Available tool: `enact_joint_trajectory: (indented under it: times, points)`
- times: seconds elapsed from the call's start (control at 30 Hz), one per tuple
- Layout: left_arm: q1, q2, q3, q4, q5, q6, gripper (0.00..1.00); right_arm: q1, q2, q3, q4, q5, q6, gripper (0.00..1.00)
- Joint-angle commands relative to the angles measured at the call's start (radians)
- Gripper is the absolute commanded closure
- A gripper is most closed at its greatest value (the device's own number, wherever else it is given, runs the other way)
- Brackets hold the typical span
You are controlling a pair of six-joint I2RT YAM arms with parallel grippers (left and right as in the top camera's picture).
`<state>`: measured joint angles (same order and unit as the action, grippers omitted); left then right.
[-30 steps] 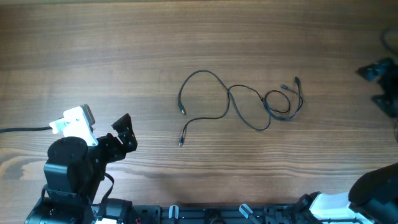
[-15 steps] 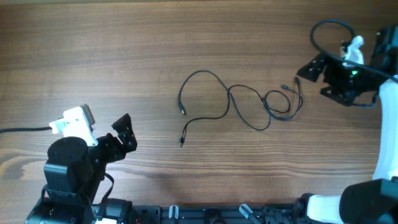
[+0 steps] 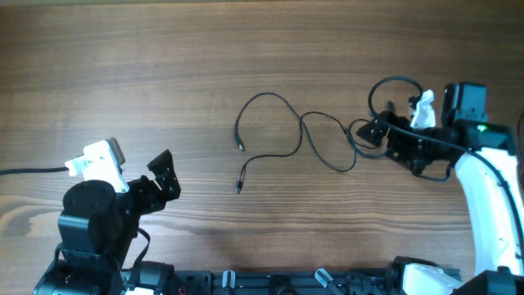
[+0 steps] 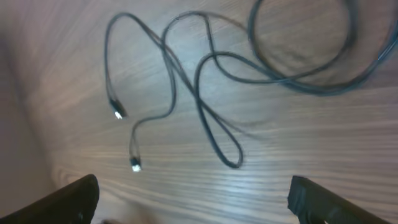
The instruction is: Untangle cables
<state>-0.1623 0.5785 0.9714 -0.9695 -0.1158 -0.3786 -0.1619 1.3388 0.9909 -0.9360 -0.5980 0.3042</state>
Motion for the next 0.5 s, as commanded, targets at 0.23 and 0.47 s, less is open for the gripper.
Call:
enact_joint_trajectory:
  times: [0.23, 0.47]
  points:
    - [0.003, -0.002, -0.003, 0.003, -0.016, 0.012, 0.0, 0.141, -0.019, -0.267, 0.439, -0.281, 0.399, 0.0]
    - [0.003, -0.002, -0.002, 0.003, -0.017, 0.012, 0.0, 0.315, -0.019, -0.269, 0.703, -0.245, 0.597, 0.0]
